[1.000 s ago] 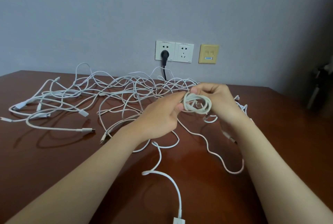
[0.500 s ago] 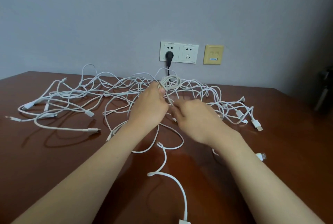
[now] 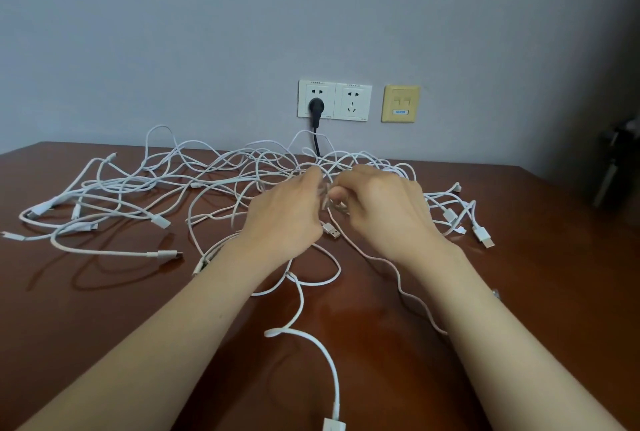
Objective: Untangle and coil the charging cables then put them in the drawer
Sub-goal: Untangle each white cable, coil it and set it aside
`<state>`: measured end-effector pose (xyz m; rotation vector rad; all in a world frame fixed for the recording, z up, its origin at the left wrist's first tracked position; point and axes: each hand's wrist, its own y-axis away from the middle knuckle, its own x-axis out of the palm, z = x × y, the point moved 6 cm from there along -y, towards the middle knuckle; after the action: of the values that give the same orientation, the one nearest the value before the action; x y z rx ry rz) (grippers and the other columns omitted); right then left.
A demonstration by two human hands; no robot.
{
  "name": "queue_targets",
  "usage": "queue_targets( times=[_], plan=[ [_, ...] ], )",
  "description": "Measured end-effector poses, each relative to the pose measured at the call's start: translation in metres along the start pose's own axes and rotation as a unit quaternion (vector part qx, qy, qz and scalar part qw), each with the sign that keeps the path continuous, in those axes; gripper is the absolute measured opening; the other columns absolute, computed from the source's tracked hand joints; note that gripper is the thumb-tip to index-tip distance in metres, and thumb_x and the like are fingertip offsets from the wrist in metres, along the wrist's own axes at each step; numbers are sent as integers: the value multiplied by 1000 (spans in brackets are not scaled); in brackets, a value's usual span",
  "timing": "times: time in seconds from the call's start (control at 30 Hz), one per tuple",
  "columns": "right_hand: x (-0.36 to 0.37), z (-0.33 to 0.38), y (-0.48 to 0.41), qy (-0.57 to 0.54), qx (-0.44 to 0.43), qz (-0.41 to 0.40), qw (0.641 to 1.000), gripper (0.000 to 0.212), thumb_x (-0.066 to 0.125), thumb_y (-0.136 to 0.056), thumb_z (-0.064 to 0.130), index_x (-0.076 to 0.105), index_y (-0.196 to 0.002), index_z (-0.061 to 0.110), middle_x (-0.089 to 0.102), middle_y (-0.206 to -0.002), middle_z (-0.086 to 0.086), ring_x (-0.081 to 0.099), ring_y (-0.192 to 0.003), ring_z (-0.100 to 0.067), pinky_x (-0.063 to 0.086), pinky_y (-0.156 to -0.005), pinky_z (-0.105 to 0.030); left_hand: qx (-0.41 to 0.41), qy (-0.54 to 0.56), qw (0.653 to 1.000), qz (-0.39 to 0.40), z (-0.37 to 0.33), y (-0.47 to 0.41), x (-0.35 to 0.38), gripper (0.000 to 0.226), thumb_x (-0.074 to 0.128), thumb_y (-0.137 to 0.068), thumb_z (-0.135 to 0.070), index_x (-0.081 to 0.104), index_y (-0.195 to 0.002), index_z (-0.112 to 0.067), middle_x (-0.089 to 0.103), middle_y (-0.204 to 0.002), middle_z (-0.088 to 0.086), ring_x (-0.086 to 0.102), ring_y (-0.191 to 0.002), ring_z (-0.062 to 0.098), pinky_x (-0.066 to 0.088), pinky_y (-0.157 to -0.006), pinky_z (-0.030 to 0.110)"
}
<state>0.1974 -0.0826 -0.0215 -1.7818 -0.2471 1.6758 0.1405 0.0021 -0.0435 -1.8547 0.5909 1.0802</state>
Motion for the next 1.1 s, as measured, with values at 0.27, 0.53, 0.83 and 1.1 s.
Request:
queue_targets(
  times=[0.27, 0.53, 0.83, 1.1],
  plan=[
    [-7, -27, -2, -180, 103, -15, 978, 11, 60, -87, 31, 70, -85, 27, 59, -79, 10, 51, -82, -12, 26, -66, -26, 83, 9, 996, 41, -10, 2, -2, 12, 40, -95, -18, 32, -99, -25, 50, -104, -4, 50, -106, 25, 30, -69, 31],
    [1, -50, -2, -372, 175, -15, 911, 19, 81, -68, 19, 65, -59, 24, 60, -49, 14, 52, -52, -4, 42, -58, -23, 153, 45, 984, 78, -19, 6, 2, 19, 43, -94, -13, 37, -111, -20, 45, -96, -7, 49, -97, 21, 33, -70, 32],
    [14, -52, 5, -482, 237, 62, 841, 20, 58, -90, 6, 62, -72, 13, 50, -35, 9, 35, -26, 0, 26, -32, -9, 117, 198, 968, 96, -17, 8, 7, 19, 42, -97, -12, 31, -99, -27, 38, -74, -14, 41, -66, 5, 26, -63, 31],
    [34, -42, 1, -508, 194, 90, 834, 27, 51, -94, 10, 61, -69, 8, 43, -41, 4, 30, -28, -6, 23, -34, -14, 30, 343, 939, 0, -9, 0, 1, 16, 41, -97, -13, 30, -100, -24, 57, -101, -4, 54, -88, 13, 39, -73, 24]
  ],
)
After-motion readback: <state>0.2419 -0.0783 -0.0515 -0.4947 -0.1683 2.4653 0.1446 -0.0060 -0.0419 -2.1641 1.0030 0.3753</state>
